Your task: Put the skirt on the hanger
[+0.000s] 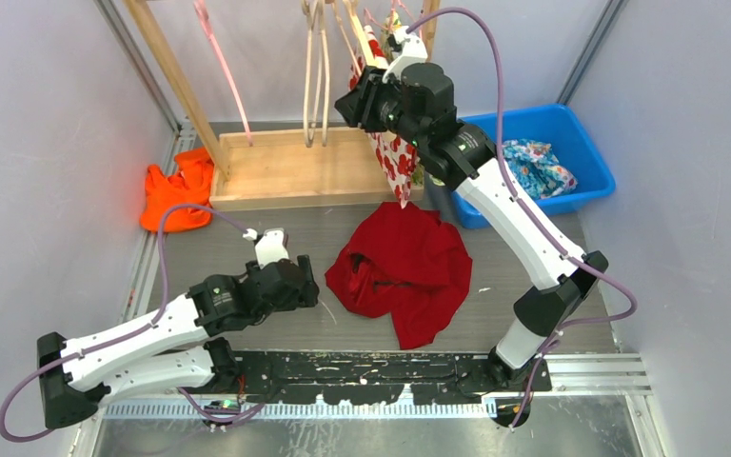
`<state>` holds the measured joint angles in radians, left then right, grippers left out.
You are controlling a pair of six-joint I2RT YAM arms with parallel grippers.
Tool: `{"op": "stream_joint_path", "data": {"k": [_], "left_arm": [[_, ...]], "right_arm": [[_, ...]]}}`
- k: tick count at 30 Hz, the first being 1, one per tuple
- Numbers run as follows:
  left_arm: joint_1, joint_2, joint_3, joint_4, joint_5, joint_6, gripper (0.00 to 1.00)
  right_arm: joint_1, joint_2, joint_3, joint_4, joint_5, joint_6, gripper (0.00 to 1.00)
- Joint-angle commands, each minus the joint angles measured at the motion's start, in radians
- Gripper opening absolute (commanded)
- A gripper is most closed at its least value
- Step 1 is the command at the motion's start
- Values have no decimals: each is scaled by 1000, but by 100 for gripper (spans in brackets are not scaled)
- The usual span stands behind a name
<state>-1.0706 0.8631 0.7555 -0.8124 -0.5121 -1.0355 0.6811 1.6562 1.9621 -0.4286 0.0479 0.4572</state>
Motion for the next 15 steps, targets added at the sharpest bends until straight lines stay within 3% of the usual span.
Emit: {"op": "stream_joint_path", "data": {"k": [1,7,15], "left_arm": [[4,-20,-8,-8,-18,0,80],[4,-24,-16,-6,-16,0,80],[4,-39,-28,-7,-18,-3,80]], "right_arm": [[9,-23,28,100,26,1,46],[18,-32,37,138,16,13,48],[55,-17,56,143,28,12,57]]}}
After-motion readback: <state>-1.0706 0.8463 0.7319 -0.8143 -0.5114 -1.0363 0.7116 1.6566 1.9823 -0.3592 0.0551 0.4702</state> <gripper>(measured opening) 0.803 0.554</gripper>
